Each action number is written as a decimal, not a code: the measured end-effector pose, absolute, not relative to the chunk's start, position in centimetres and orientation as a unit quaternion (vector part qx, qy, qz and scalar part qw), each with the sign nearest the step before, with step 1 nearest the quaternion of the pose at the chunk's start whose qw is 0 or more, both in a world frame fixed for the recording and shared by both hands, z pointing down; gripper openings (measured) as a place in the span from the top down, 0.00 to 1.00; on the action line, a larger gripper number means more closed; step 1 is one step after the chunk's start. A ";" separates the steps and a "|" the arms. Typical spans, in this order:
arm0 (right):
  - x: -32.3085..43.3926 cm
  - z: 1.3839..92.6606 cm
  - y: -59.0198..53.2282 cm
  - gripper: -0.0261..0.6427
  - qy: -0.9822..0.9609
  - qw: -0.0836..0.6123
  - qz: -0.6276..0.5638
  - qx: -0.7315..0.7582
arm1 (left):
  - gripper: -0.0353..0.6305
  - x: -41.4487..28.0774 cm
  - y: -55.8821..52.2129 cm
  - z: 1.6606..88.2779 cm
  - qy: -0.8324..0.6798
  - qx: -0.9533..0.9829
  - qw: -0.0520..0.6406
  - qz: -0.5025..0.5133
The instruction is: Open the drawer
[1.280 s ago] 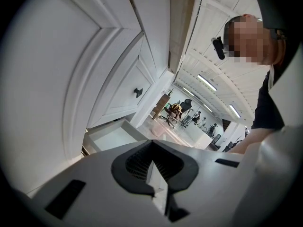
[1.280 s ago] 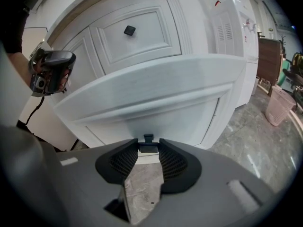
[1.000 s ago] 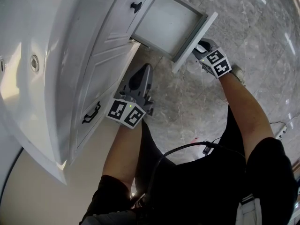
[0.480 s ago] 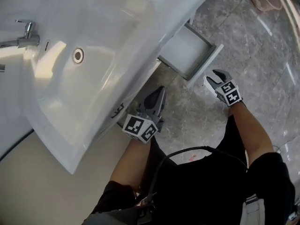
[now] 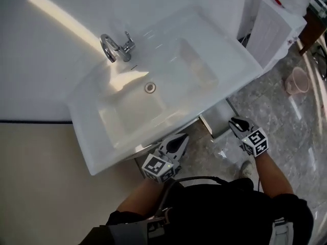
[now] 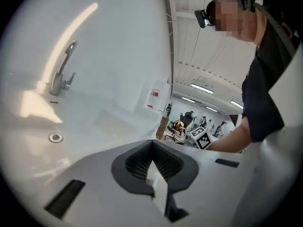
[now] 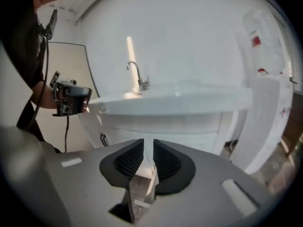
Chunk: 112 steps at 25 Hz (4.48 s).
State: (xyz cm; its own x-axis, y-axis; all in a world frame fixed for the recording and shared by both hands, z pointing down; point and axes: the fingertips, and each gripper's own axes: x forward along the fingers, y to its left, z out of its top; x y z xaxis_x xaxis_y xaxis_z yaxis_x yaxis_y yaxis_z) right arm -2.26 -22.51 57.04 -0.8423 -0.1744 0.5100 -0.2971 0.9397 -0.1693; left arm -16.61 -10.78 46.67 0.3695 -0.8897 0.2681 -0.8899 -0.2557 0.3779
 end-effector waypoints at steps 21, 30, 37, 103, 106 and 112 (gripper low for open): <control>-22.6 26.2 -19.7 0.87 -0.990 0.126 0.054 -0.041 | 0.95 -32.9 -0.2 23.3 -0.729 0.673 0.088 -0.091; -32.9 24.7 -15.4 0.87 -0.990 0.123 0.063 -0.002 | 0.95 -44.7 5.3 21.0 -0.708 0.695 0.089 -0.087; -39.5 22.2 -12.2 0.87 -0.990 0.129 0.055 0.011 | 0.95 -52.0 8.6 19.8 -0.702 0.700 0.096 -0.088; -50.3 17.9 -16.4 0.96 -0.988 0.135 0.066 -0.041 | 0.95 -62.9 7.7 13.6 -0.765 0.628 0.070 -0.125; -50.4 17.9 -16.4 0.96 -0.988 0.135 0.065 -0.046 | 0.95 -62.8 8.0 13.8 -0.769 0.623 0.070 -0.125; -50.8 18.1 -15.9 0.96 -0.987 0.137 0.061 -0.061 | 0.95 -63.0 9.0 13.7 -0.780 0.608 0.070 -0.129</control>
State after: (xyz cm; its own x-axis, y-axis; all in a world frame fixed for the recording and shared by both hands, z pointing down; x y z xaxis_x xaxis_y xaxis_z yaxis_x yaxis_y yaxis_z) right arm -50.81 -15.94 18.08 -0.9549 0.1369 0.2634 0.1036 0.9852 -0.1366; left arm -62.96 8.98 13.73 -0.2515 -0.9667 -0.0477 -0.9305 0.2279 0.2866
